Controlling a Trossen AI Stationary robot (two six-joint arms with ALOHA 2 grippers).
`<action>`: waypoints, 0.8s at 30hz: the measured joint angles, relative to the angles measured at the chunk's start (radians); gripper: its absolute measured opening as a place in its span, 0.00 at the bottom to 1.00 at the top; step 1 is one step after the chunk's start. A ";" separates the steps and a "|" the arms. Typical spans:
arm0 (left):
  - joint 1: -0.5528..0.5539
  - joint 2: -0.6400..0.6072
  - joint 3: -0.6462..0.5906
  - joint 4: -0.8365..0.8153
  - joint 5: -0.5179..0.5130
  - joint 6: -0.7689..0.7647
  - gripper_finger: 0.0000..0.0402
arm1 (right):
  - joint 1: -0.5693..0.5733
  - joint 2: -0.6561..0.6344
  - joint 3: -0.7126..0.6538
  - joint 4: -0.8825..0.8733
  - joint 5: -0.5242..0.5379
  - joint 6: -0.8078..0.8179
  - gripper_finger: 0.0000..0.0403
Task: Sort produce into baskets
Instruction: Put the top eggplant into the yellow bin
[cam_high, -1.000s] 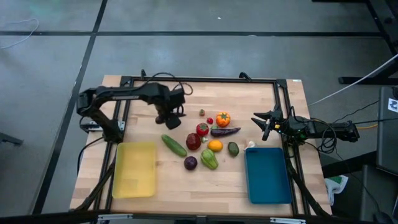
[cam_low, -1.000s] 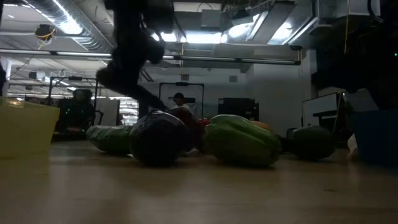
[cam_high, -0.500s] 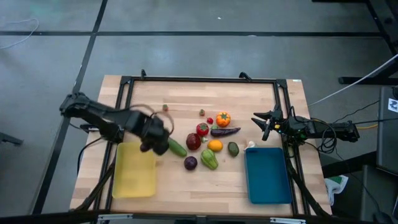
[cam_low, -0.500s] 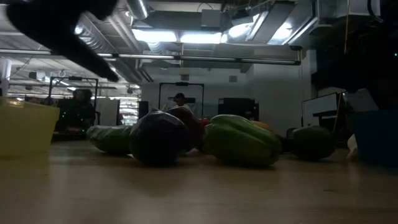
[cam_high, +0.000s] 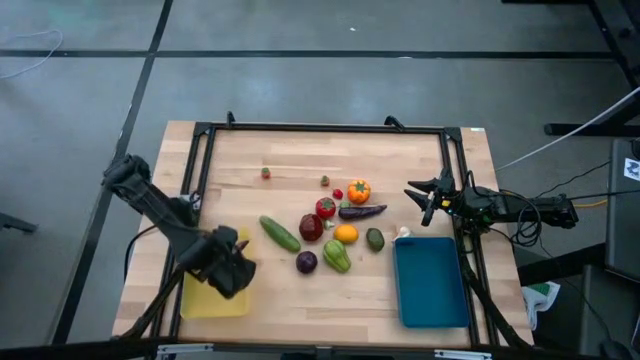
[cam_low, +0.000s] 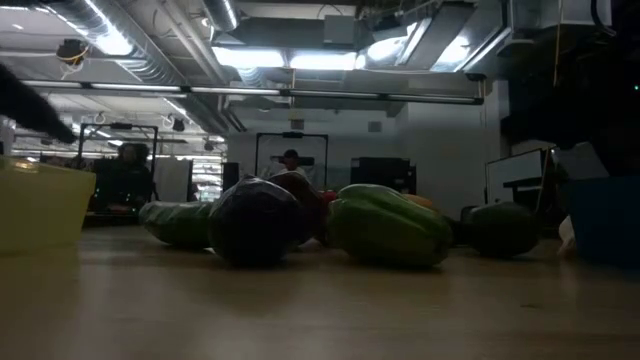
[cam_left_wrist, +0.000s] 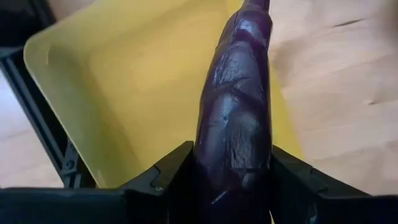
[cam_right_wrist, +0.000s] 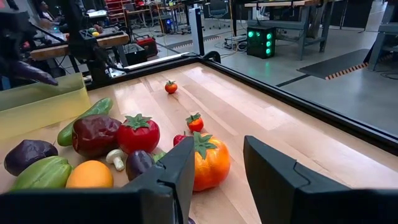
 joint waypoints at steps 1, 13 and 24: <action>-0.010 0.015 0.000 0.001 0.000 -0.015 0.41 | 0.000 0.000 0.000 0.000 0.000 0.000 0.34; -0.032 0.096 0.000 0.015 -0.001 0.004 0.41 | 0.000 0.000 0.000 0.000 0.000 0.000 0.34; -0.028 0.098 0.000 0.015 0.022 0.071 0.42 | 0.000 0.000 0.000 0.000 0.000 0.000 0.34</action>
